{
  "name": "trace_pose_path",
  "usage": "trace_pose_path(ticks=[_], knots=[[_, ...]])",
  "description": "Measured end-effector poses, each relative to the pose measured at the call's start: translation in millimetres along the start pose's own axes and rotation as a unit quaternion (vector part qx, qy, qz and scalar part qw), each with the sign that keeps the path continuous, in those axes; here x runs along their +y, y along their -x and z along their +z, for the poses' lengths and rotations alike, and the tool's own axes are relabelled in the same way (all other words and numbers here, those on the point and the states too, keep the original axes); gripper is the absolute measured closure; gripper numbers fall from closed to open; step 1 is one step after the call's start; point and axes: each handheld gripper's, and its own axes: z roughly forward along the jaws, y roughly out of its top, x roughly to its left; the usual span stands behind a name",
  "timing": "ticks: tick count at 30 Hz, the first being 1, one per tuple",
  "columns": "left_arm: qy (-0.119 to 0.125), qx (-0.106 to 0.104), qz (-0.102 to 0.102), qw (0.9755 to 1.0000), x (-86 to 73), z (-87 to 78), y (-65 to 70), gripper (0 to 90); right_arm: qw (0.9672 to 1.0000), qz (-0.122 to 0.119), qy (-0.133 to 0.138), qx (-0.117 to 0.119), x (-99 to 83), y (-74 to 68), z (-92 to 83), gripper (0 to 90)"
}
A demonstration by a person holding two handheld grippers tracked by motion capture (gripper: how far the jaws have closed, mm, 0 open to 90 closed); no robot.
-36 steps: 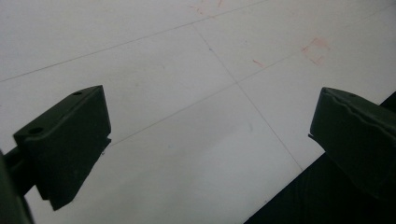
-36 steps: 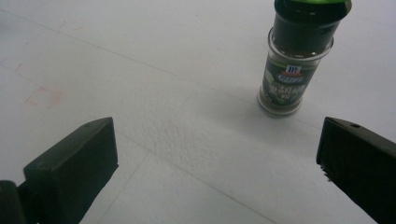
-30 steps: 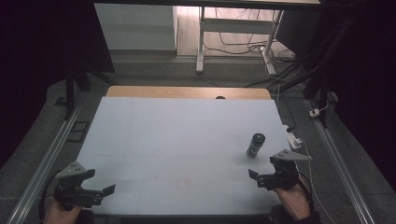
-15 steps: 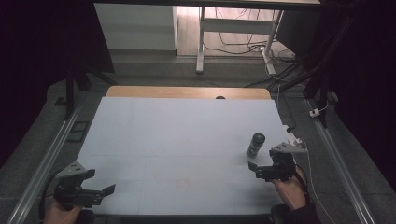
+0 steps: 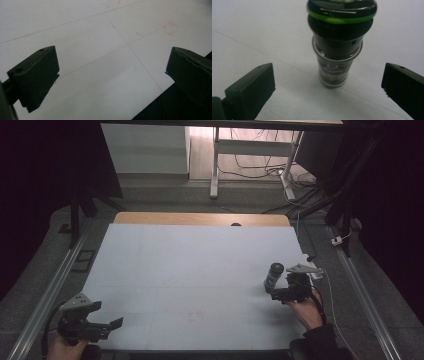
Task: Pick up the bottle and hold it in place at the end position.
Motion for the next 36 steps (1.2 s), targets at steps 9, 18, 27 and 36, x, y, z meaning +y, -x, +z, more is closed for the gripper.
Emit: trace_pose_path(ticks=[9, 18, 27, 36], knots=[[0.0, -0.001, -0.002, 1.0, 0.0, 0.0, -0.3, 0.0, 1.0, -0.003, -0.005, -0.001, 3.7, 8.1, 13.6, 0.0], [0.0, -0.002, -0.002, 1.0, 0.0, 0.2, -0.6, 0.0, 0.9997, -0.015, -0.019, -0.006, 4.7, 16.2, 29.9, 4.9], [-0.002, -0.003, -0.002, 1.0, 0.1, 0.5, -0.2, 0.0, 0.9989, -0.042, -0.004, 0.02, 3.8, 17.2, 25.1, 35.9], [-0.004, -0.003, 0.0, 1.0, 0.3, 0.9, -0.2, 0.0, 0.9981, -0.052, -0.002, 0.034, 4.2, 16.7, 24.4, 51.7]])
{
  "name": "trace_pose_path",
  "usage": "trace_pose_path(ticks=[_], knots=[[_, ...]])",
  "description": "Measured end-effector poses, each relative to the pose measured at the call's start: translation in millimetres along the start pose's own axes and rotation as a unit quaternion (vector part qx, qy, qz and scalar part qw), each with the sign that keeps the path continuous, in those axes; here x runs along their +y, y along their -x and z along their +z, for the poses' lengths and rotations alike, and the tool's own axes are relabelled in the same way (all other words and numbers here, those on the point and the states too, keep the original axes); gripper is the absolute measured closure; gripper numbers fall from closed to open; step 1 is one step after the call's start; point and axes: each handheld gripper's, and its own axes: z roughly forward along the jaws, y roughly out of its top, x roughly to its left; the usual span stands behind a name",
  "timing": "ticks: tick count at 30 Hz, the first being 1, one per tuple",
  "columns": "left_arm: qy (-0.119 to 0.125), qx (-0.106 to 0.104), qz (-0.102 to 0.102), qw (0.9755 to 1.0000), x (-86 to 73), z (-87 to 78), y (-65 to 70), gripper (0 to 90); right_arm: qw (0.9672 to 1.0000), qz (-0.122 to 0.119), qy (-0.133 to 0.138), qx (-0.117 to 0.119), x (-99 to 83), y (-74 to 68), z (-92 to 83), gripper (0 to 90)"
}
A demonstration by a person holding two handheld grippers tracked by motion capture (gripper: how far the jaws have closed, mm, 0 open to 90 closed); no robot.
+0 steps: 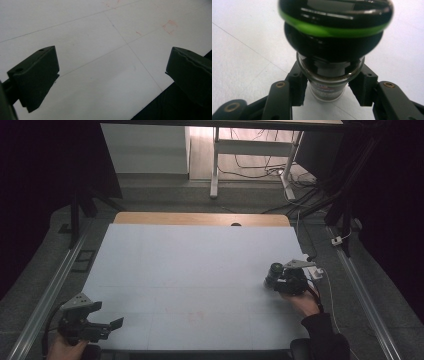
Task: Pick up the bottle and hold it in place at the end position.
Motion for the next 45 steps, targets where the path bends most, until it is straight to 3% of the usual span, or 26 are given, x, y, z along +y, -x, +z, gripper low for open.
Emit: trace_pose_path(ticks=[4, 14, 27, 30, 34, 45], knots=[[0.0, 0.0, 0.0, 1.0, 0.0, 0.0, 0.0, 0.0, 0.9998, -0.012, -0.007, -0.013, 1.6, -3.9, -0.4, 52.5], [-0.001, 0.0, -0.001, 1.0, 0.1, 0.2, -0.2, 0.0, 0.9998, -0.009, -0.011, -0.014, 5.2, -4.3, -2.9, 52.7], [-0.002, -0.002, 0.0, 1.0, 0.2, 0.0, 0.0, 0.0, 0.9996, 0.003, 0.023, 0.017, 24.7, -18.9, -12.7, 52.7], [-0.001, -0.002, 0.0, 1.0, 0.2, 0.2, 0.0, 0.0, 0.9994, -0.003, 0.02, 0.029, 28.5, -23.1, -11.5, 52.7], [-0.001, -0.002, -0.001, 1.0, 0.2, 0.2, -0.3, 0.0, 0.9995, -0.011, 0.013, 0.025, 32.6, -29.8, -9.6, 52.7], [-0.003, -0.004, -0.001, 1.0, 0.4, 0.3, -0.6, 0.0, 0.9987, -0.027, 0.011, 0.043, 47.0, -51.5, -4.3, 52.7]])
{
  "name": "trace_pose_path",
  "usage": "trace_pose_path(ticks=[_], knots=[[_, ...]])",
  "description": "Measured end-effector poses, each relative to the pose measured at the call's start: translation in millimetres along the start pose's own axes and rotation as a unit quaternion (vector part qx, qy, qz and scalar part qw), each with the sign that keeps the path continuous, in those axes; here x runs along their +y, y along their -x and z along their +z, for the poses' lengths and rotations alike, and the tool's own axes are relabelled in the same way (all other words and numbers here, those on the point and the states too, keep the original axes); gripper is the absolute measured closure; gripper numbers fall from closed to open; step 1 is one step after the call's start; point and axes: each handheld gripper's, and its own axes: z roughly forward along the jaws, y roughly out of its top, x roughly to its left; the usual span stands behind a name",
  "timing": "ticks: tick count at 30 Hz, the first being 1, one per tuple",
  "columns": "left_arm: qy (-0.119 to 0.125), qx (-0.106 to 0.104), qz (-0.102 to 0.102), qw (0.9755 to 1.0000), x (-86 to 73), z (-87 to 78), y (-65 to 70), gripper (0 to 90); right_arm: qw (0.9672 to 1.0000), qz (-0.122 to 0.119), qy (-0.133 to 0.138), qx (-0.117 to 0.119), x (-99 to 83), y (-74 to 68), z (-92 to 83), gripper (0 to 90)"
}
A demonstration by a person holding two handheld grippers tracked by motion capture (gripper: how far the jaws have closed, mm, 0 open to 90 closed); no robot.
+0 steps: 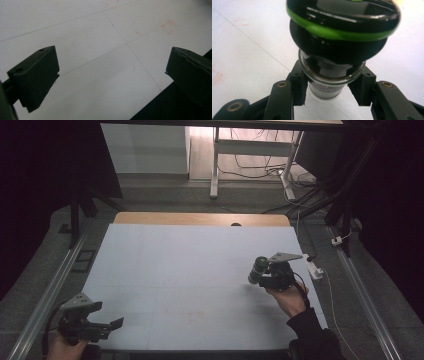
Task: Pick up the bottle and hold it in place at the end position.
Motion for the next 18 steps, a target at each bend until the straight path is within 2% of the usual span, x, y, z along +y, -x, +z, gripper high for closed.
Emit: trace_pose_path(ticks=[13, 18], knots=[[0.002, -0.003, -0.001, 1.0, -0.3, -0.1, -0.5, 0.0, 0.999, -0.009, 0.007, 0.043, 22.7, -27.3, 24.6, 52.7], [0.001, -0.003, -0.001, 1.0, -0.3, 0.1, -0.7, 0.0, 0.998, -0.025, 0.001, 0.058, 33.0, -41.6, 38.0, 52.7]])
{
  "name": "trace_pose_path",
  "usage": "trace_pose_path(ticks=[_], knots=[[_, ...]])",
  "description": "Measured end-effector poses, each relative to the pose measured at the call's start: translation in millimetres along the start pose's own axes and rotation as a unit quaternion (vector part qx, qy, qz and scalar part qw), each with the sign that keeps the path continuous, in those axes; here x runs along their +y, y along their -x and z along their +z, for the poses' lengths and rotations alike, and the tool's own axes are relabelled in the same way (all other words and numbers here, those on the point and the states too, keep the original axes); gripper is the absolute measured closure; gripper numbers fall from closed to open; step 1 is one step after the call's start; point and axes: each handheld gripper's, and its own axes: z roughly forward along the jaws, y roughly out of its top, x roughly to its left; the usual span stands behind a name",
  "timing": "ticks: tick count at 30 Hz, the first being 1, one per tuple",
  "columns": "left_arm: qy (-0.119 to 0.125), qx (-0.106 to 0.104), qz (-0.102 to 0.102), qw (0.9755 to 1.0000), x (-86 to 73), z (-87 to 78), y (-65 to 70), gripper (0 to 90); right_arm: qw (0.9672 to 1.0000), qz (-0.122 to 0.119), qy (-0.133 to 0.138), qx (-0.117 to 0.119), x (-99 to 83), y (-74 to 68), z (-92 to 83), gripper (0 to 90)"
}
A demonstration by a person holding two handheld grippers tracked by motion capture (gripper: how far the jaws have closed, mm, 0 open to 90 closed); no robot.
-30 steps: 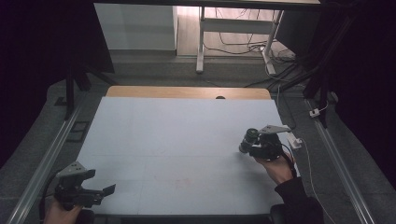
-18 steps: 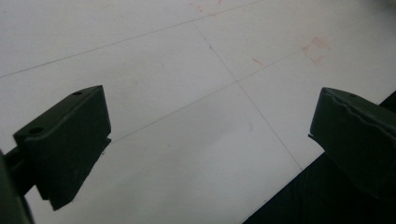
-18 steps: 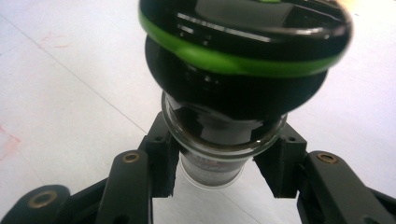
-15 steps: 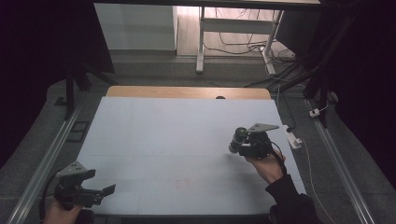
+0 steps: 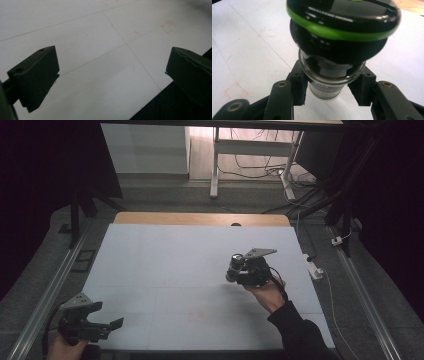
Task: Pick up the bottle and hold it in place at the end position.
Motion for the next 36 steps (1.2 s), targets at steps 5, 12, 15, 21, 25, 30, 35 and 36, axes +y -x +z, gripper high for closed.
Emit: trace_pose_path(ticks=[5, 12, 15, 21, 25, 30, 35, 36], knots=[[-0.001, -0.001, 0.0, 1.0, 0.0, -0.1, -0.2, 0.0, 0.9999, -0.013, -0.006, 0.007, 5.5, -6.1, 9.6, 52.7], [-0.001, -0.001, 0.001, 1.0, -0.1, -0.2, -0.1, 0.0, 0.9991, -0.037, -0.015, 0.017, 15.7, -21.0, 30.6, 52.7], [-0.001, -0.001, 0.001, 1.0, -0.1, -0.2, -0.1, 0.0, 0.9986, -0.043, -0.019, 0.025, 20.1, -27.3, 40.6, 52.7], [0.0, -0.002, 0.001, 1.0, -0.2, -0.4, -0.2, 0.0, 0.9967, -0.066, -0.032, 0.036, 28.6, -42.5, 63.3, 52.7], [0.0, -0.003, 0.002, 1.0, -0.3, -0.6, -0.2, 0.0, 0.9959, -0.072, -0.037, 0.04, 31.5, -48.3, 74.2, 52.7], [0.0, -0.002, 0.003, 1.0, -0.2, -0.2, 0.2, 0.0, 0.9954, -0.078, -0.043, 0.036, 31.5, -49.9, 84.6, 52.7], [0.0, -0.002, 0.003, 1.0, -0.2, -0.1, 0.1, 0.0, 0.9957, -0.077, -0.045, 0.025, 30.3, -45.3, 92.3, 52.7], [0.0, -0.002, 0.003, 1.0, -0.2, -0.2, 0.2, 0.0, 0.9958, -0.077, -0.045, 0.022, 29.8, -43.9, 93.7, 52.7]])
